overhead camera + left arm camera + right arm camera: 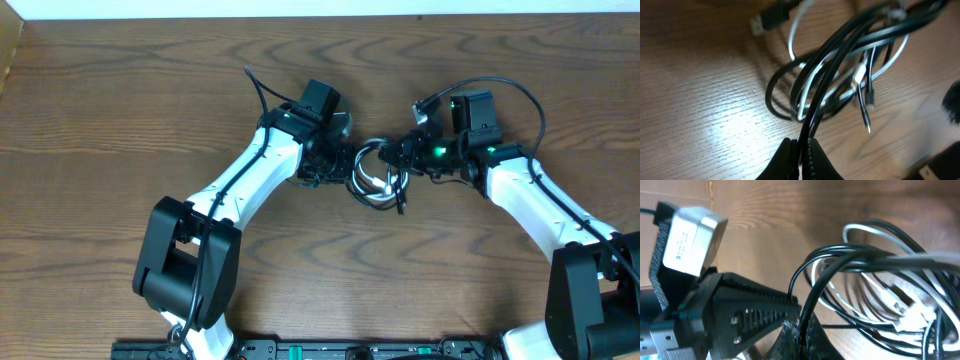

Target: Untangle cables

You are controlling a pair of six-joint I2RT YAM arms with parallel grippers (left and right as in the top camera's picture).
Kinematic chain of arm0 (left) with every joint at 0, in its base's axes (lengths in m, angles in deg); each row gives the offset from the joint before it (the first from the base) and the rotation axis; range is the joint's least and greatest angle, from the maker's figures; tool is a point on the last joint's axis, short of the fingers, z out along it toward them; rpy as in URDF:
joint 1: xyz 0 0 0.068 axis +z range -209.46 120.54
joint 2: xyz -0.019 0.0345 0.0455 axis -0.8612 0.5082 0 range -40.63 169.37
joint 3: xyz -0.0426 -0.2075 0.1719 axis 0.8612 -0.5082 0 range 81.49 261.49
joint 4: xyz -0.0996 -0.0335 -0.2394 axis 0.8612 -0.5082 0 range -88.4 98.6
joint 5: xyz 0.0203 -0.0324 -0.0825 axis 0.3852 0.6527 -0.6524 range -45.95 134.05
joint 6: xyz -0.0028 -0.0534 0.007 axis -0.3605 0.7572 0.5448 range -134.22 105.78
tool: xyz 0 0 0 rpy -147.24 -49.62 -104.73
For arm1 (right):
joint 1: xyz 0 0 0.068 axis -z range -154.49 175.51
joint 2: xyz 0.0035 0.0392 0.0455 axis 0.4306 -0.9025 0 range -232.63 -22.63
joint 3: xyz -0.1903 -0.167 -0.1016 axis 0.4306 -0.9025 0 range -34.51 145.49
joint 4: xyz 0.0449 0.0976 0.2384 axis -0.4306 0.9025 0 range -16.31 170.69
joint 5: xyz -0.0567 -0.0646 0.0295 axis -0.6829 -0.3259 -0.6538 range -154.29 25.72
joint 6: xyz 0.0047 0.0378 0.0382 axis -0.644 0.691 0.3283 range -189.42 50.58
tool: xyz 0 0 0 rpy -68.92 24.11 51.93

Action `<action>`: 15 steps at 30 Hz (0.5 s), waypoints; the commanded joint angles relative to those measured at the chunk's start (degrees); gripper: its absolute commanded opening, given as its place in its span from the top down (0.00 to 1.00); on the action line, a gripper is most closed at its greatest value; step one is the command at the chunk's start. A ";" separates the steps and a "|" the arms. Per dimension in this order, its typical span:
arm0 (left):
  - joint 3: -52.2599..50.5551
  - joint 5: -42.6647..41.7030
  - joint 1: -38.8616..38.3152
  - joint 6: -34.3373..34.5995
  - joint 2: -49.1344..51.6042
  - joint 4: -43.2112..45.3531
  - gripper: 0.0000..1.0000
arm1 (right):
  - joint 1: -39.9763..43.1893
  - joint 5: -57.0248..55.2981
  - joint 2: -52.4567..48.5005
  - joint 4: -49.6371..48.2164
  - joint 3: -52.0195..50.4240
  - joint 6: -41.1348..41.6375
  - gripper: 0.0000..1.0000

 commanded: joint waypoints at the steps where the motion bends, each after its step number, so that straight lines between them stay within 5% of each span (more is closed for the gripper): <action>1: -0.44 1.79 0.15 -0.83 0.72 0.31 0.92 | 2.25 6.51 0.31 0.74 0.07 -2.62 0.99; 8: -0.44 5.79 0.15 -2.51 0.72 -0.13 0.93 | 11.04 22.53 0.33 -7.19 0.07 1.44 0.99; 15: -0.44 9.60 0.15 -5.97 0.72 -0.13 0.92 | 13.40 1.44 0.31 -0.15 0.07 0.07 0.99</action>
